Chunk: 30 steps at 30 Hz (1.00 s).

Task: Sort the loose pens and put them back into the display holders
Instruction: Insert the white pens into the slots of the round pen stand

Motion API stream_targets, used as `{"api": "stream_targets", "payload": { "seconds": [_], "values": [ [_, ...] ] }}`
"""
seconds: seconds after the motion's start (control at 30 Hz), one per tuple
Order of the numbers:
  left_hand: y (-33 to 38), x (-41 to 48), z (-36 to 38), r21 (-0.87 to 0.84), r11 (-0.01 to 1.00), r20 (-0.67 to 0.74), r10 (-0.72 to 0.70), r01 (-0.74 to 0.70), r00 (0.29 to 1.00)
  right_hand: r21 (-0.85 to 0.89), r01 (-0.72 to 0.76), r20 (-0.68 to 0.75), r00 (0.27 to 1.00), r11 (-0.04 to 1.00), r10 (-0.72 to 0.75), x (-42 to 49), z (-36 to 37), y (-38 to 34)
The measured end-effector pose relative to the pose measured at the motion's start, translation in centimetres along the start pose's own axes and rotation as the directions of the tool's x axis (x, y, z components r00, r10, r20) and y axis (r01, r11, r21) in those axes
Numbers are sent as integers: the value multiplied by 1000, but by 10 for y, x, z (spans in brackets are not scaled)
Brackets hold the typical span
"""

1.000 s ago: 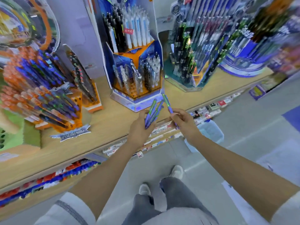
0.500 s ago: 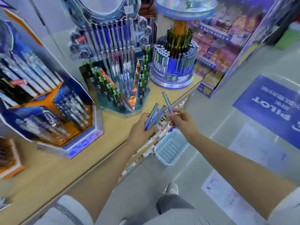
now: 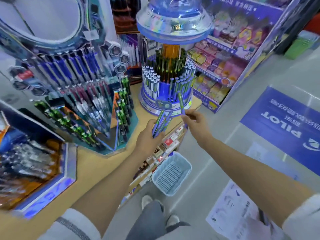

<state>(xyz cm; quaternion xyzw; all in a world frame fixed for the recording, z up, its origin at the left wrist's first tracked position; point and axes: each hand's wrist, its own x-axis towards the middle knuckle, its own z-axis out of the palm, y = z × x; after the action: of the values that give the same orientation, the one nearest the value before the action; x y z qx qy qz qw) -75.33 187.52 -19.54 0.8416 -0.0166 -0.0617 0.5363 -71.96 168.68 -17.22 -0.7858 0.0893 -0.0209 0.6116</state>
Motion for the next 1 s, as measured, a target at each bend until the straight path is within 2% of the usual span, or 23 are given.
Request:
{"api": "stream_targets", "payload": {
  "seconds": [0.1, 0.23, 0.47, 0.83, 1.0],
  "values": [
    [-4, 26, -4, -25, 1000, -7, 5, -5, 1000, 28, 29, -65, 998, 999, -27, 22, 8, -8],
    [-7, 58, -7, -66, 998, -18, 17, -18, 1000, -25, 56, -102, 993, 998, -58, 52, 13, -14],
    [-11, 91, -10, -73, 997, -3, 13, -13, 1000, -200, 31, -214, 974, 979, -75, 90, 13, -21],
    [-12, 105, -15, -136, 991, 10, -11, 12, 1000, -488, 1, -193, 975, 873, -109, 117, 28, -17],
    [-14, 106, -15, -138, 990, 41, -16, 21, 999, -555, -78, -183, 983, 828, -31, 121, 30, -14]
  ]
}}
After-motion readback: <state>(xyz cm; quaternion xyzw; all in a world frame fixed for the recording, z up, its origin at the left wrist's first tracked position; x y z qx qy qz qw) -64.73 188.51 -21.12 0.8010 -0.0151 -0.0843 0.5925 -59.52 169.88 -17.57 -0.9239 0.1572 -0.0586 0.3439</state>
